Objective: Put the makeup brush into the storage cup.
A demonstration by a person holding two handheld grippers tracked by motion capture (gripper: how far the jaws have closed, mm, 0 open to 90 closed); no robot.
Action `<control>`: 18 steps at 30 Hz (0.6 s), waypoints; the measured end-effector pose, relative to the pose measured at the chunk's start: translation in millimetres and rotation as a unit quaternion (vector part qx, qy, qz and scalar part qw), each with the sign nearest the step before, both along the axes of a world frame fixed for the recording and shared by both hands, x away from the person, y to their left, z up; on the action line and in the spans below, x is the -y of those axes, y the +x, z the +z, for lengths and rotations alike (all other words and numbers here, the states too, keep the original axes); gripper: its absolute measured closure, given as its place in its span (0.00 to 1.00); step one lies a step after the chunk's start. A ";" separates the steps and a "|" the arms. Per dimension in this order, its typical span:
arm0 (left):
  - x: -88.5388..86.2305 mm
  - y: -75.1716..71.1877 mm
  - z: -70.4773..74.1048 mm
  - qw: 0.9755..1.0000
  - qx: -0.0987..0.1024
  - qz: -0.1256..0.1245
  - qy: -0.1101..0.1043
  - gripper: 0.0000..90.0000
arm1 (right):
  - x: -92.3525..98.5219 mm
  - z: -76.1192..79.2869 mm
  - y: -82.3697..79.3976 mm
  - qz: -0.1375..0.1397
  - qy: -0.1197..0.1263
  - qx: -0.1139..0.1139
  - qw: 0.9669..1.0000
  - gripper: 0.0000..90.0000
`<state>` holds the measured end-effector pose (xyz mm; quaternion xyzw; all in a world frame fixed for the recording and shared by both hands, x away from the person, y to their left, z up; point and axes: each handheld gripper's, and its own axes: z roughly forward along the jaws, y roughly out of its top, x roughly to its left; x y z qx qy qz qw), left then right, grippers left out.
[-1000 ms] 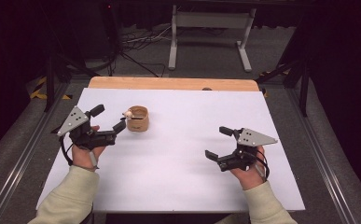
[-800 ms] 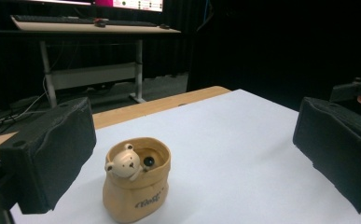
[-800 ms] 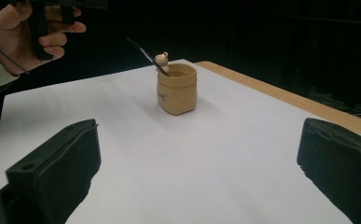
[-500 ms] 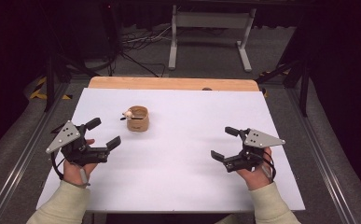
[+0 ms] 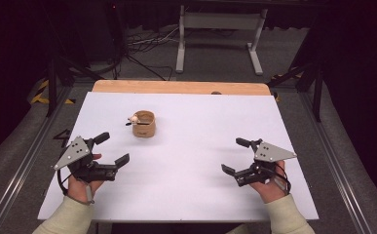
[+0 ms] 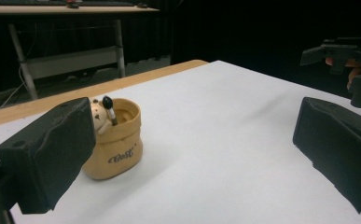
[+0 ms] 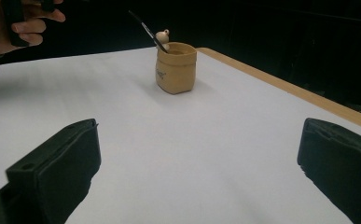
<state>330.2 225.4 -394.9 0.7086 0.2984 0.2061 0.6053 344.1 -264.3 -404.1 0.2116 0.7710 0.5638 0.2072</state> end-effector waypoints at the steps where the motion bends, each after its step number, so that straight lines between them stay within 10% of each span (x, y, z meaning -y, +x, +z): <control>1: 0.5 -0.9 -1.8 1.000 -0.003 0.000 -0.003 0.00 | 0.5 -1.6 0.1 0.000 0.001 0.000 1.000 0.00; 18: 9.0 -7.2 -35.3 1.000 -0.016 -0.006 0.000 0.00 | 5.5 -22.8 -2.5 -0.009 0.023 -0.004 1.000 0.00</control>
